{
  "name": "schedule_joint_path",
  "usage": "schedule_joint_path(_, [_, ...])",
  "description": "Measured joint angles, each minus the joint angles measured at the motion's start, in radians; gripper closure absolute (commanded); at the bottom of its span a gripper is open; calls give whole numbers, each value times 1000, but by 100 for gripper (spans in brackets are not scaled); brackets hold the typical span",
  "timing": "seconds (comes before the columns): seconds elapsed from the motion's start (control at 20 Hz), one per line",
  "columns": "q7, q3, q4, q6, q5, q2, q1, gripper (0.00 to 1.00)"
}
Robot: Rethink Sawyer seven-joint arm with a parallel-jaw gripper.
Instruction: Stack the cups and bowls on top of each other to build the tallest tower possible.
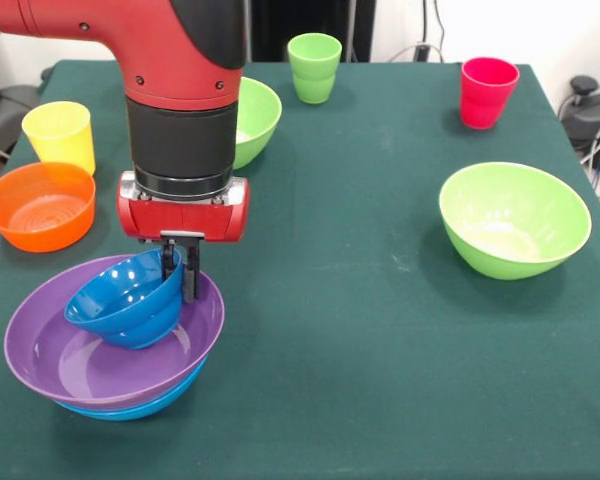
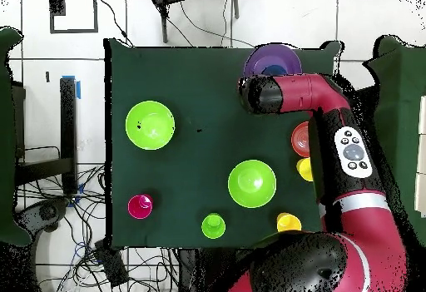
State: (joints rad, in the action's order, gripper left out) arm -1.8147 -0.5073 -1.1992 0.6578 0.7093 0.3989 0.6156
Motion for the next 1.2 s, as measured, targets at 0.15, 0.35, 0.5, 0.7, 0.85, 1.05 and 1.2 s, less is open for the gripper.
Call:
schedule_joint_path(0.15, [0, 0, 0, 0, 0, 0, 0, 100])
schedule_joint_path(0.35, [0, 0, 0, -1, 0, 0, 0, 100])
schedule_joint_path(0.5, [0, 0, -2, -6, 1, 0, 0, 100])
schedule_joint_path(0.7, [0, 0, -2, -23, 1, -2, -1, 100])
schedule_joint_path(0.85, [0, 1, -2, -38, 3, -6, -2, 100])
schedule_joint_path(1.05, [0, 4, -2, -51, 4, -7, -5, 100])
schedule_joint_path(1.2, [0, 6, -3, -51, 4, -7, -7, 100])
